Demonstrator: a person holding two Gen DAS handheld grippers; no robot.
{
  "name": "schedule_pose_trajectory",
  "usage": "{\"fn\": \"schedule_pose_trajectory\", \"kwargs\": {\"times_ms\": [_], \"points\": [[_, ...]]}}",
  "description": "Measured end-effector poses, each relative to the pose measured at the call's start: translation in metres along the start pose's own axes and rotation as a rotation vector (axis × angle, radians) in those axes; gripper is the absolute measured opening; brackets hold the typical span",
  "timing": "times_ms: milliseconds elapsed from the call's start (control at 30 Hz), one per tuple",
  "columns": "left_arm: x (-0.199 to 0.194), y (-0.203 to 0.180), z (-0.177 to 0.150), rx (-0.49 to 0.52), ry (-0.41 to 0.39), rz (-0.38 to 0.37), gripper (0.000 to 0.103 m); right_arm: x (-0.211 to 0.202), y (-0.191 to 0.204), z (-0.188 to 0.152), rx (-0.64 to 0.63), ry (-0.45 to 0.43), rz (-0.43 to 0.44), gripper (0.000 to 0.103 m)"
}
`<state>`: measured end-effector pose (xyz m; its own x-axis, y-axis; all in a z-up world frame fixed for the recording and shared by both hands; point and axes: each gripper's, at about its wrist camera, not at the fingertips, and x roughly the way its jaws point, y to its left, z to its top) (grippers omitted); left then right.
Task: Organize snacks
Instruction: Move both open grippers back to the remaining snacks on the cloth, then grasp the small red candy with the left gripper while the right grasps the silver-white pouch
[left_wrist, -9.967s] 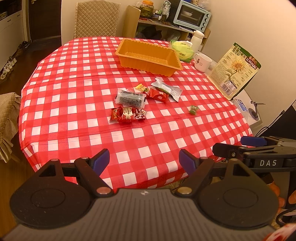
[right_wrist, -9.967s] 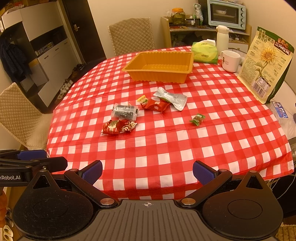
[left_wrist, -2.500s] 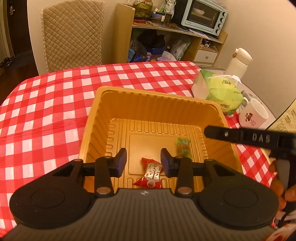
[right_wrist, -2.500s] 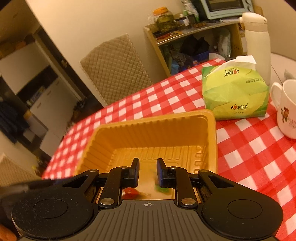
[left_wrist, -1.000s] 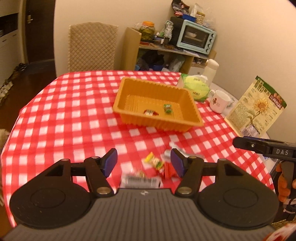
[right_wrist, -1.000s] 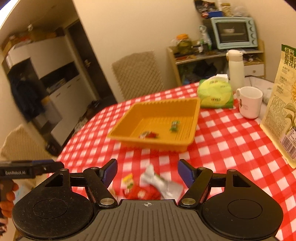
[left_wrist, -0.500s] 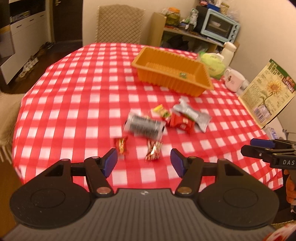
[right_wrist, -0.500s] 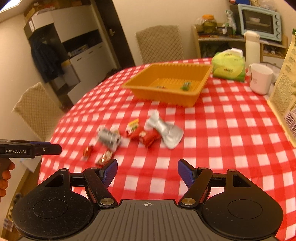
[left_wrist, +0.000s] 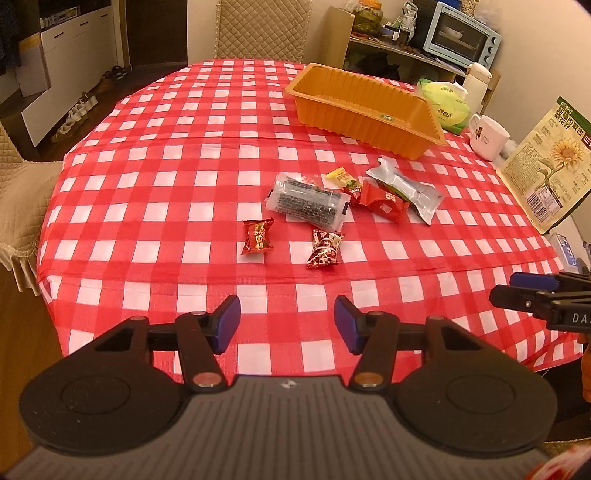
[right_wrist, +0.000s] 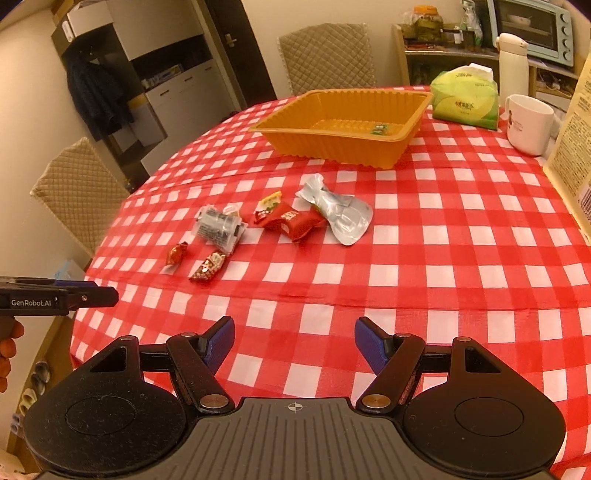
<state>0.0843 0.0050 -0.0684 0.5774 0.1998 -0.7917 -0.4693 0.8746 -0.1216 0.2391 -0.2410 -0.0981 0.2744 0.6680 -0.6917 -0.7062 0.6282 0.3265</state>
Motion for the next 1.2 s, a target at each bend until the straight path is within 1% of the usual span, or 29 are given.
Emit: {"fn": "schedule_pose_trajectory", "kwargs": {"times_ms": [200,267,400,533,833,900,1100,1200], "points": [[0.020,0.008,0.010,0.019,0.010,-0.014,0.051,0.004,-0.006,0.006,0.032,-0.006,-0.046,0.072],[0.026,0.011,0.014,0.025,0.014,-0.017,0.049,0.005,-0.007,0.008,0.048,-0.010,-0.061,0.072],[0.041,0.018,0.023,0.033,0.017,-0.021,0.047,0.009,-0.009,0.013,0.071,-0.013,-0.084,0.072],[0.056,0.022,0.032,0.043,0.025,-0.021,0.041,0.012,-0.008,0.016,0.089,-0.015,-0.098,0.072],[0.091,0.032,0.048,0.044,0.053,-0.025,0.038,0.022,-0.008,0.021,0.119,-0.010,-0.131,0.072],[0.097,0.034,0.051,0.035,0.060,-0.033,0.035,0.024,-0.009,0.021,0.125,-0.007,-0.137,0.072],[0.110,0.036,0.058,0.039,0.072,-0.049,0.033,0.030,-0.008,0.022,0.134,0.002,-0.150,0.072],[0.114,0.035,0.059,0.042,0.084,-0.057,0.028,0.033,-0.008,0.023,0.133,0.004,-0.155,0.072]]}}
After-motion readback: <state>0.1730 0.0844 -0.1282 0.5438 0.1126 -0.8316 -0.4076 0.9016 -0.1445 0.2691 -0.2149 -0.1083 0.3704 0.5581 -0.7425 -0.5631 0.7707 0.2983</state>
